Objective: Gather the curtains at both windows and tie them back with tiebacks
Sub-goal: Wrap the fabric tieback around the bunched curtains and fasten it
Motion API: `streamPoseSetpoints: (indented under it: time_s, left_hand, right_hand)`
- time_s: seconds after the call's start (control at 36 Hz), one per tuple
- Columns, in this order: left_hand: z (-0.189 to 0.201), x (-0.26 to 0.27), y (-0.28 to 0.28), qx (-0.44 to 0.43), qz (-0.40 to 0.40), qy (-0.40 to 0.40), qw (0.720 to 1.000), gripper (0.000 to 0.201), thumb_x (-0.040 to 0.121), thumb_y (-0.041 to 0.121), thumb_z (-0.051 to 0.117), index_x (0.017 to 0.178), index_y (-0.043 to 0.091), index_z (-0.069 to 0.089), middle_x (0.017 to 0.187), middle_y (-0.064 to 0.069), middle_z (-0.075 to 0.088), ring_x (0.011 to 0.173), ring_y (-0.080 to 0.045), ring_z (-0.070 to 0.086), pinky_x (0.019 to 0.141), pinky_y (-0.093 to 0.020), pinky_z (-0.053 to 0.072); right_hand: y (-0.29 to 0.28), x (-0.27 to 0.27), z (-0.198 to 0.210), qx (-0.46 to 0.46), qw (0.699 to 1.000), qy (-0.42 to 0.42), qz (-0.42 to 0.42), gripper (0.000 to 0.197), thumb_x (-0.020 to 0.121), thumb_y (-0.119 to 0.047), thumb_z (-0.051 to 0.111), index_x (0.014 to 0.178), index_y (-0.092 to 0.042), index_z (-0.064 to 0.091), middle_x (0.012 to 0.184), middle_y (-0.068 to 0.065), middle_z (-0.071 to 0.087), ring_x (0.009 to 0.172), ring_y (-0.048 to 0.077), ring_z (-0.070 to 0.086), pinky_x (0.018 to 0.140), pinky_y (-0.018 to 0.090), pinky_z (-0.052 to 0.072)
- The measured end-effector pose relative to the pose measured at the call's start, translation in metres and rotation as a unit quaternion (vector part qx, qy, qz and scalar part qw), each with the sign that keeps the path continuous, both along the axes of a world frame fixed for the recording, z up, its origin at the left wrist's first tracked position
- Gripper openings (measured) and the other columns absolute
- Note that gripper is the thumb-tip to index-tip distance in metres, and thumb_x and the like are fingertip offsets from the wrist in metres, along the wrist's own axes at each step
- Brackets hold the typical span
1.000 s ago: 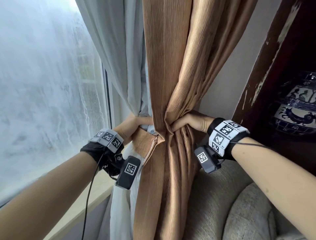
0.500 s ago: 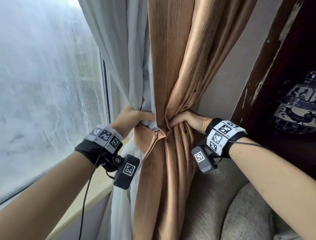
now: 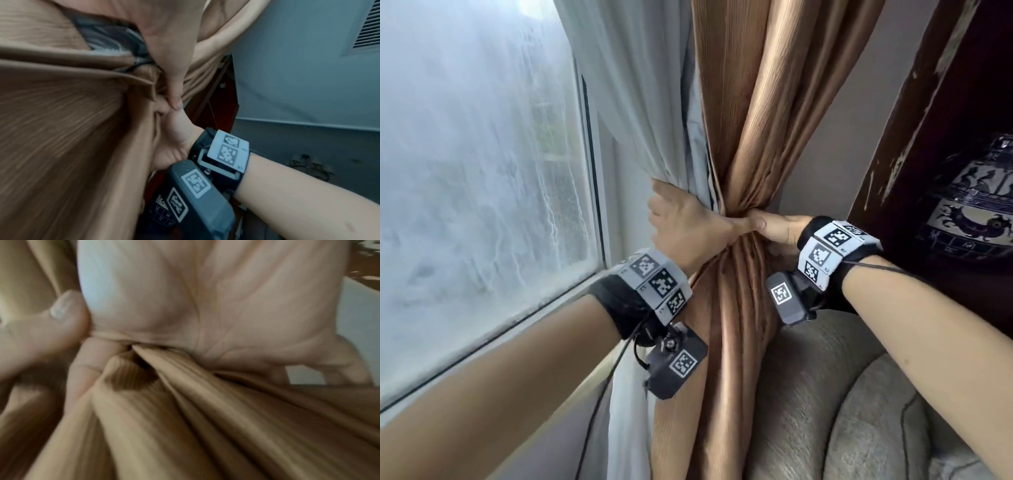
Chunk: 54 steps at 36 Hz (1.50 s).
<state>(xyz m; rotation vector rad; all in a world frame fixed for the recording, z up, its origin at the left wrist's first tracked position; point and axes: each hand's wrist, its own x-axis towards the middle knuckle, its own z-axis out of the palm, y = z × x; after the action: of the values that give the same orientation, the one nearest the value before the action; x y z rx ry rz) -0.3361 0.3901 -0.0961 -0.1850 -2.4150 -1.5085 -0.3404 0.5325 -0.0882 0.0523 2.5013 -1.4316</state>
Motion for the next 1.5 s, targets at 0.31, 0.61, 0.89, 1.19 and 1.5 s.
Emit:
streamPoseSetpoints:
  time_s: [0.31,0.61,0.89,1.19,1.5]
  left_hand:
    - [0.006,-0.012,0.01,-0.005,0.005,-0.042,0.999,0.158,0.033,0.072,0.085,0.147,0.004,0.0,0.136,-0.019,0.03,0.131,-0.036,0.032,0.111,-0.047,0.036]
    - [0.016,-0.013,0.026,-0.07,0.089,-0.005,0.994,0.159,0.047,0.059,0.086,0.146,-0.01,-0.018,0.142,-0.026,0.024,0.13,-0.042,0.031,0.104,-0.058,0.035]
    - [0.014,-0.023,0.022,-0.03,0.117,-0.004,0.993,0.147,0.05,0.044,0.091,0.151,-0.001,-0.004,0.143,-0.019,0.028,0.131,-0.035,0.033,0.104,-0.053,0.035]
    - [0.012,-0.019,0.021,-0.039,0.115,0.003,0.993,0.146,0.051,0.045,0.089,0.151,-0.001,-0.005,0.142,-0.019,0.028,0.129,-0.035,0.034,0.104,-0.052,0.037]
    - [0.013,-0.019,0.019,-0.026,0.11,-0.015,0.993,0.15,0.049,0.046,0.092,0.152,0.002,-0.009,0.144,-0.017,0.025,0.133,-0.034,0.031,0.107,-0.053,0.032]
  right_hand:
    - [-0.002,0.018,-0.014,-0.077,0.992,0.05,-0.082,0.024,0.09,-0.018,0.056,0.107,-0.009,0.072,0.11,0.015,0.072,0.111,0.031,0.066,0.108,0.043,0.044]
    - [-0.016,0.007,-0.014,0.243,0.957,0.159,-0.016,0.071,0.077,-0.03,0.076,0.14,-0.014,0.047,0.138,0.001,0.052,0.128,0.015,0.044,0.098,0.022,0.031]
    - [0.024,0.001,-0.03,-0.156,0.975,0.052,-0.152,0.031,0.042,0.001,0.053,0.07,0.014,0.05,0.068,0.02,0.056,0.071,0.037,0.053,0.071,0.035,0.047]
    - [0.022,-0.003,-0.032,0.12,0.976,0.13,-0.131,0.041,0.075,0.011,0.064,0.113,-0.002,0.069,0.106,0.008,0.07,0.097,0.015,0.058,0.081,0.018,0.04]
    - [0.035,-0.004,-0.021,-0.057,0.965,0.004,-0.254,0.025,0.072,0.004,0.042,0.053,-0.008,0.032,0.036,0.004,0.031,0.025,0.013,0.029,0.043,0.016,0.037]
